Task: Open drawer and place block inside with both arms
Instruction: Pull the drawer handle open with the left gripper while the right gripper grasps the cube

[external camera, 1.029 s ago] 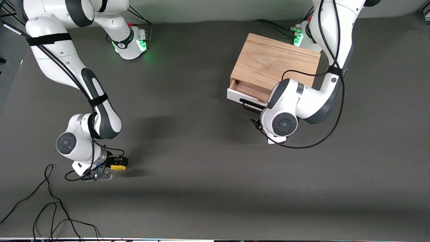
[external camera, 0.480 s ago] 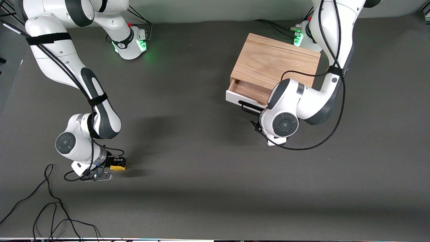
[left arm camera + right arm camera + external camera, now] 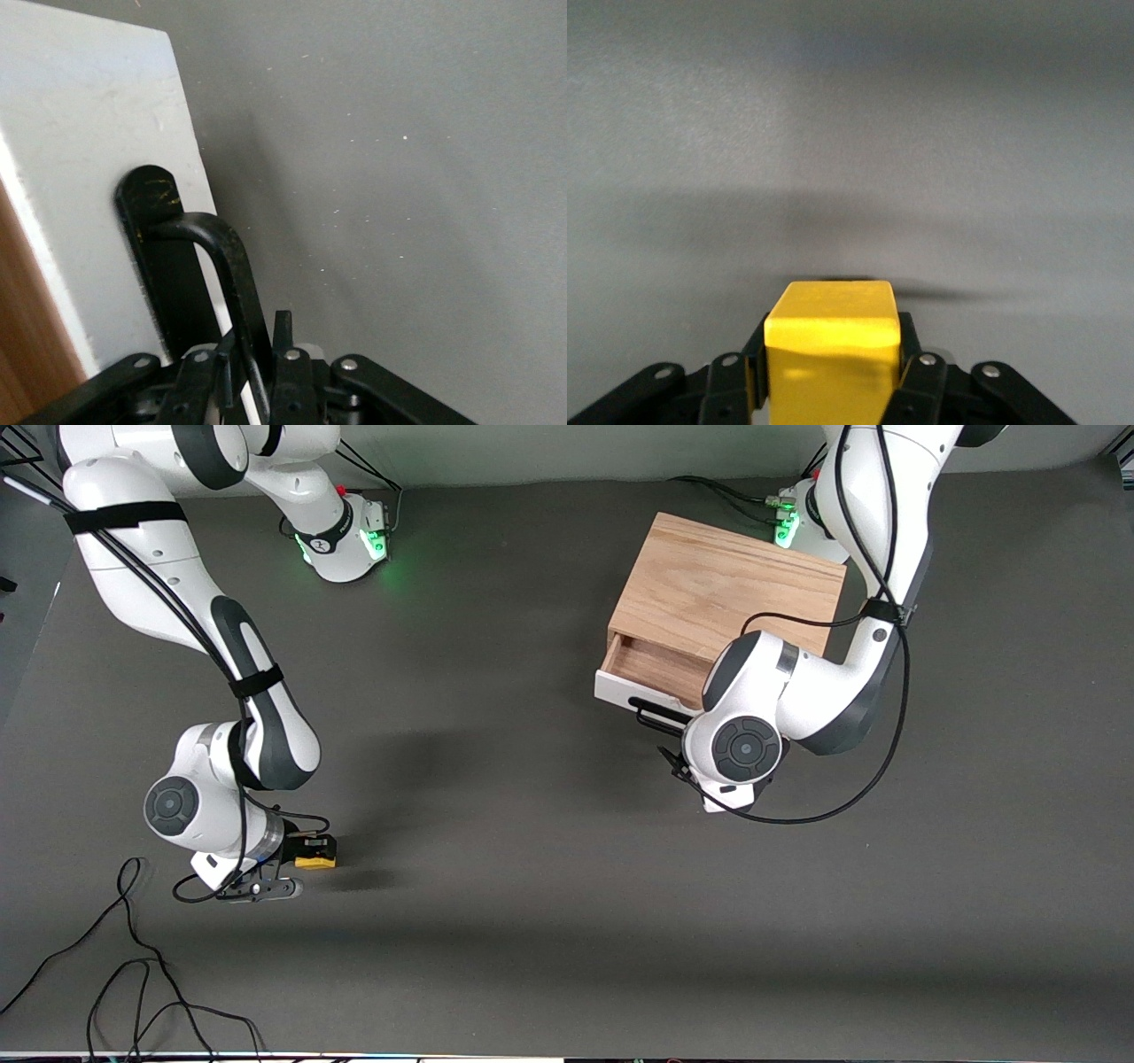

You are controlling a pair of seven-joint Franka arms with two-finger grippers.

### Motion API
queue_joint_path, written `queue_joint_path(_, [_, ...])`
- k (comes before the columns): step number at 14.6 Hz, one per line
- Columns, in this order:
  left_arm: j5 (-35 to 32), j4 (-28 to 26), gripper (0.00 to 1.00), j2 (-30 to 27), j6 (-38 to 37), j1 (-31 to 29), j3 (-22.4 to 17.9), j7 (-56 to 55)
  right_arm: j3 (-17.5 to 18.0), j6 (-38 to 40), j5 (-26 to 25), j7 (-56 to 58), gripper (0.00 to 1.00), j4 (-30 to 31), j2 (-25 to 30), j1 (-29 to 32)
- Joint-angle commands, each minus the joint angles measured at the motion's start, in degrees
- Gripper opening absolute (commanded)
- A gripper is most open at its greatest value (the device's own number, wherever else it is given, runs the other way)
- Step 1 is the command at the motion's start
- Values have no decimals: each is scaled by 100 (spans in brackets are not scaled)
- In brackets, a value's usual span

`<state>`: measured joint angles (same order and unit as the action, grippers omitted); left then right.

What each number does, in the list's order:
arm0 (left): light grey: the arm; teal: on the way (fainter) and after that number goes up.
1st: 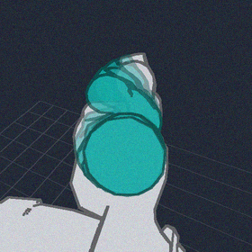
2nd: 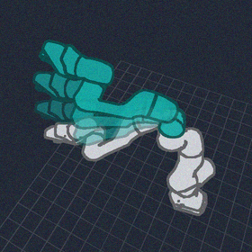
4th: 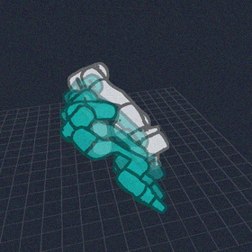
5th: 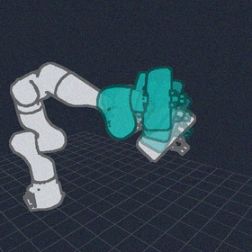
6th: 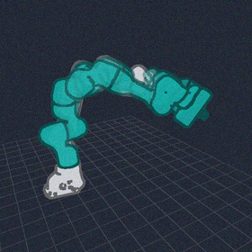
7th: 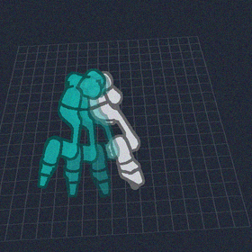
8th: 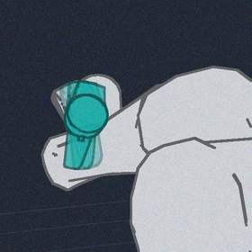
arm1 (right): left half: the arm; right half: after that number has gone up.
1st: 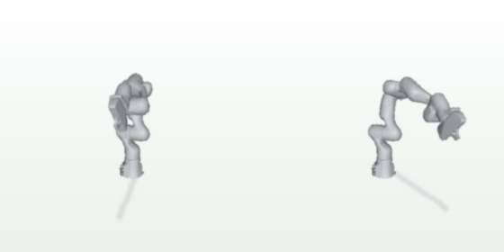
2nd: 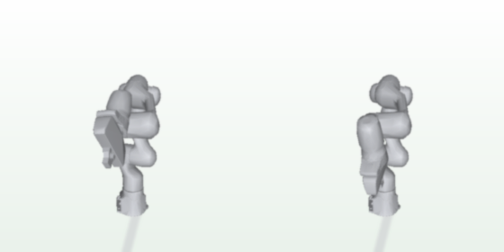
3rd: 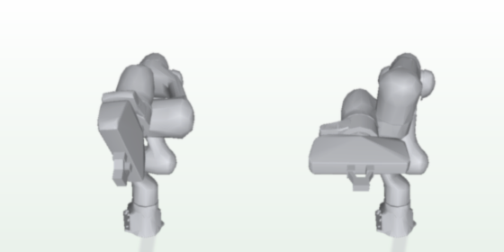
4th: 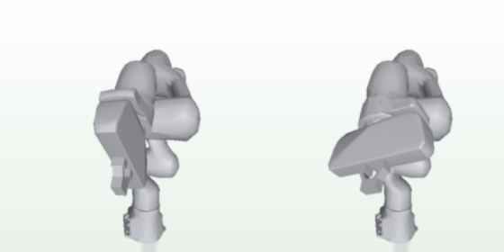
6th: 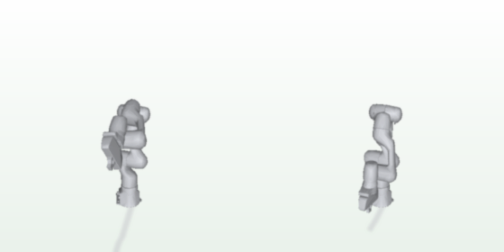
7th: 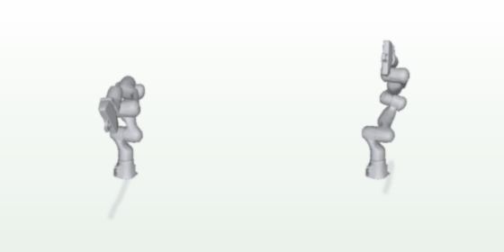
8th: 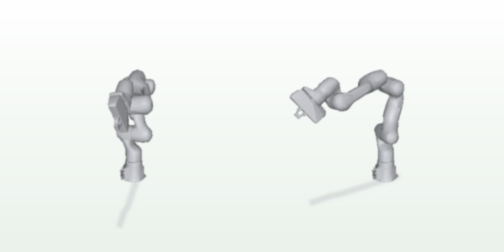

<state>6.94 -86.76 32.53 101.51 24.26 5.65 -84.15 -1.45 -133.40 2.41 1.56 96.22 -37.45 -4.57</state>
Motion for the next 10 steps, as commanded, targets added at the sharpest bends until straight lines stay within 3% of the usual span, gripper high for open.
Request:
queue_joint_path(1, [-352, 678, 82, 86, 694, -18, -90, 250, -14, 524, 111, 133, 16, -24, 378, -18])
queue_joint_path(2, [-369, 678, 100, 86, 720, -18, -99, 259, -14, 717, 102, 134, 16, -24, 475, -9])
queue_joint_path(8, [-535, 879, 100, -28, 537, -62, -99, 364, 74, 1745, 102, 107, 16, -129, 1213, -53])
queue_joint_path(10, [-598, 959, 100, -369, -146, -246, -90, 644, 135, 2446, 111, -41, 16, -531, 1372, -175])
